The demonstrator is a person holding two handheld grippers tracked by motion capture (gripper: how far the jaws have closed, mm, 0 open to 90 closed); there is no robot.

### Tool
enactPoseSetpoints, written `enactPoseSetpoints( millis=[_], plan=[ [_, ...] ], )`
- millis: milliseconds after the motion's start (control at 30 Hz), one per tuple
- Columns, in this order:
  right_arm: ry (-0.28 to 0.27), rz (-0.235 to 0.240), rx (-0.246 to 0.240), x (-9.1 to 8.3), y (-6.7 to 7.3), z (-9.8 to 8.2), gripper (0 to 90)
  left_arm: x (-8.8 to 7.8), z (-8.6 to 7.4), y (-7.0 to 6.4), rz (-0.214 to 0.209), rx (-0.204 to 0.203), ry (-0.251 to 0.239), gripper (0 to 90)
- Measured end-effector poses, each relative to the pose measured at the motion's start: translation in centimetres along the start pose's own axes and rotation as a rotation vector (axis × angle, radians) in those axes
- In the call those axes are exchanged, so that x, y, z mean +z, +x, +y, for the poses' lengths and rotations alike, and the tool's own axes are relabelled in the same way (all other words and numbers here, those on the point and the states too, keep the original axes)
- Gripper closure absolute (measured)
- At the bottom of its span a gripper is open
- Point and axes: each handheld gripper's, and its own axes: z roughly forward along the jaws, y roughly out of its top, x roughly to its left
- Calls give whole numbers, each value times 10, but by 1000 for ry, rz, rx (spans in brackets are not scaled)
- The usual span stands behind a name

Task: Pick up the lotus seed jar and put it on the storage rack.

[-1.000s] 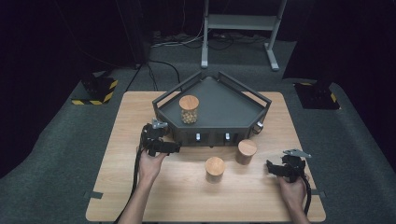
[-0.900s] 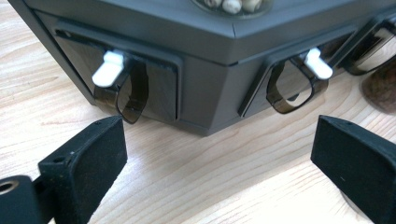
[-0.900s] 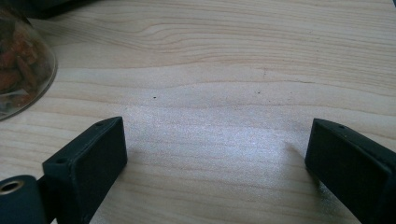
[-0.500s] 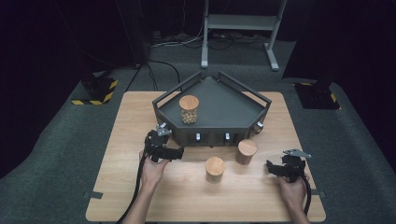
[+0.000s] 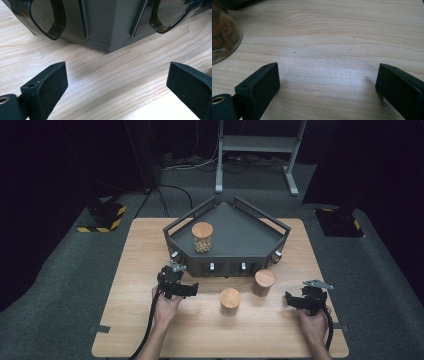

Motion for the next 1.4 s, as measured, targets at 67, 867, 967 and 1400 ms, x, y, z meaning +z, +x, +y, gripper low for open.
enactPoseSetpoints(
  millis=[67, 867, 967, 1400],
  plan=[
    [0, 0, 0, 0, 0, 0, 46, 2, -3, -1, 7, -3, -3, 37],
    [0, 0, 0, 0, 0, 0, 46, 33, -21, -7, 37, -36, 56, 27],
    [0, 0, 0, 0, 0, 0, 46, 36, -23, -8, 37, -44, 53, 26],
    [-1, -1, 1, 0, 0, 0, 46, 40, -35, -18, 67, -11, 26, 14]
  ],
)
